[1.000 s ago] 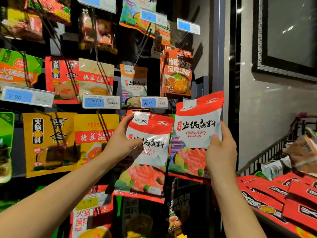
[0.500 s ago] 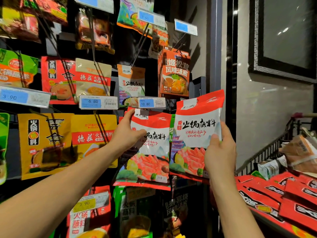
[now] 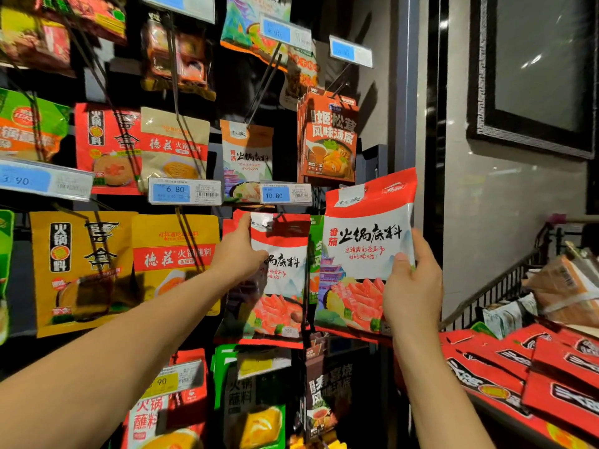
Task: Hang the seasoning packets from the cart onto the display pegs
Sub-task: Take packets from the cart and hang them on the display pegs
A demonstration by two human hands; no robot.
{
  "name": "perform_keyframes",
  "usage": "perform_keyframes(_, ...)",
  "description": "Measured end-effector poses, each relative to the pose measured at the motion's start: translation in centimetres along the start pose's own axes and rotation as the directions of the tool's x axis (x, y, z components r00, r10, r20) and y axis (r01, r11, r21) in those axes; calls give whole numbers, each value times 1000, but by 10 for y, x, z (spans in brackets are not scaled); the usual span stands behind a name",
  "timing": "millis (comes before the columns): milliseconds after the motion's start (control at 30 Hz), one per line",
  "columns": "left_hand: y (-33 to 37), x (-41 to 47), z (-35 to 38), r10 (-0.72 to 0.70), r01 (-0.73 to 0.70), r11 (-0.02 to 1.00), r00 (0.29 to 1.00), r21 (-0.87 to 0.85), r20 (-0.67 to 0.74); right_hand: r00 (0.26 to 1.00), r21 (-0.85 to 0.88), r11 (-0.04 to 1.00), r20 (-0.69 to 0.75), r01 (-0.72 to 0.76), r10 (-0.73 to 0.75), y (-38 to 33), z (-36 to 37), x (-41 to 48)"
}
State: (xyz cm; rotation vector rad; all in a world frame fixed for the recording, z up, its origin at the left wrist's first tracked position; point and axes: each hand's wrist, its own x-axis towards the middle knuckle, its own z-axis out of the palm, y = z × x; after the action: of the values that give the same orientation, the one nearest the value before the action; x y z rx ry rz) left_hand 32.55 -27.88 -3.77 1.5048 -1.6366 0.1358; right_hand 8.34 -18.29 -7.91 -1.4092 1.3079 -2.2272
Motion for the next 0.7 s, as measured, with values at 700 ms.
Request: perform_keyframes(700,47,48,-87,427,-401,887,901,229,-79,909,192,943,373,-272,186,26,99,-23)
